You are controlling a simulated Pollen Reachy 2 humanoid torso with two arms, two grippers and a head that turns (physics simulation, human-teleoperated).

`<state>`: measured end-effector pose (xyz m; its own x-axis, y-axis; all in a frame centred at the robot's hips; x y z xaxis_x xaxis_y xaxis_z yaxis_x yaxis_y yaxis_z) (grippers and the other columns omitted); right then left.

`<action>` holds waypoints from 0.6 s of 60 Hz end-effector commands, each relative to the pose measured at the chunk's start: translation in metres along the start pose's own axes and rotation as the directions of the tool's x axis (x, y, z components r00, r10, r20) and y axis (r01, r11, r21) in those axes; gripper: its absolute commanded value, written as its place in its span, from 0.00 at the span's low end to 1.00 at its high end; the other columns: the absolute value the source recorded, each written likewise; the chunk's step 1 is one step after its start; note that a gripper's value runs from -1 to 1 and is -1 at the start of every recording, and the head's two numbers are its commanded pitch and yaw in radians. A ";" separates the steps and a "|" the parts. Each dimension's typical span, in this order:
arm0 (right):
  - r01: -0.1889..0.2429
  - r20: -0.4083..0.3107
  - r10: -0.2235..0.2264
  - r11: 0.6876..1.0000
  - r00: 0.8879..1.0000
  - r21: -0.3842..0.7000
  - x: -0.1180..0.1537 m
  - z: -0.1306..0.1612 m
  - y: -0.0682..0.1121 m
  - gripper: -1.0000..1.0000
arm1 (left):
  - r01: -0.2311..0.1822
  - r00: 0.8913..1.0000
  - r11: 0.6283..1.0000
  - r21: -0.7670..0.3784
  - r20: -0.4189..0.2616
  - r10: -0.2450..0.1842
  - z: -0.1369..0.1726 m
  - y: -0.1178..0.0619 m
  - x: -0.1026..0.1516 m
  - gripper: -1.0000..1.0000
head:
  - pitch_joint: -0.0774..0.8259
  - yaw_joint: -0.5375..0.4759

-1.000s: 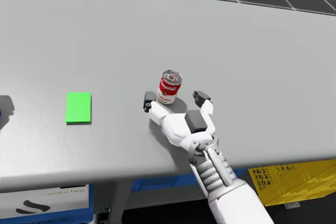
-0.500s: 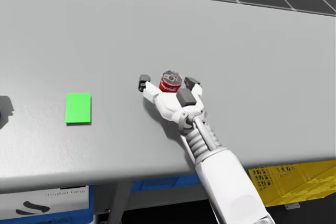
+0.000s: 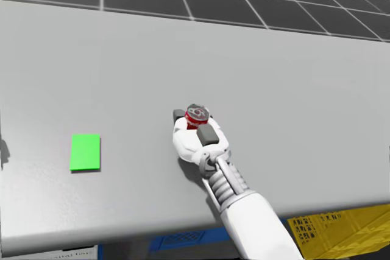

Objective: Look at the card. If it is red, pick the object on the left. If it is green, pick the object on the right.

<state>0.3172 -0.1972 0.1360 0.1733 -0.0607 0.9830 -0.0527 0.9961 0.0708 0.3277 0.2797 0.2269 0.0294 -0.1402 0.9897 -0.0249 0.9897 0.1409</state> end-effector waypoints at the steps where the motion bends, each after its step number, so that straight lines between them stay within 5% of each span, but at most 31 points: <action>1: 0.049 -0.045 -0.049 0.999 0.998 0.000 -0.010 0.005 0.011 1.00 | 0.001 1.000 1.000 -0.001 -0.001 -0.001 0.000 0.000 0.000 0.00 | 0.67 0.21; 17: 0.071 -0.025 -0.070 0.997 0.997 0.006 0.001 0.011 0.009 1.00 | 0.001 1.000 1.000 0.001 -0.006 -0.001 0.001 -0.002 -0.001 0.00 | 0.50 0.18; 28: 0.082 0.086 -0.084 0.996 0.993 0.028 0.062 0.027 0.008 1.00 | 0.000 1.000 1.000 0.003 -0.005 0.000 0.000 -0.002 -0.001 0.00 | 0.48 0.16; 36: 0.050 0.204 -0.060 0.997 0.977 0.056 0.116 0.044 0.012 1.00 | -0.002 1.000 1.000 0.006 -0.006 0.002 0.000 -0.001 -0.001 0.00 | 0.47 0.15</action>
<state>0.2958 -0.2039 0.1885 0.1189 -0.1118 0.9866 -0.0592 0.9911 0.1195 0.3273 0.2779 0.2256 0.0349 -0.1394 0.9896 -0.0284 0.9897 0.1404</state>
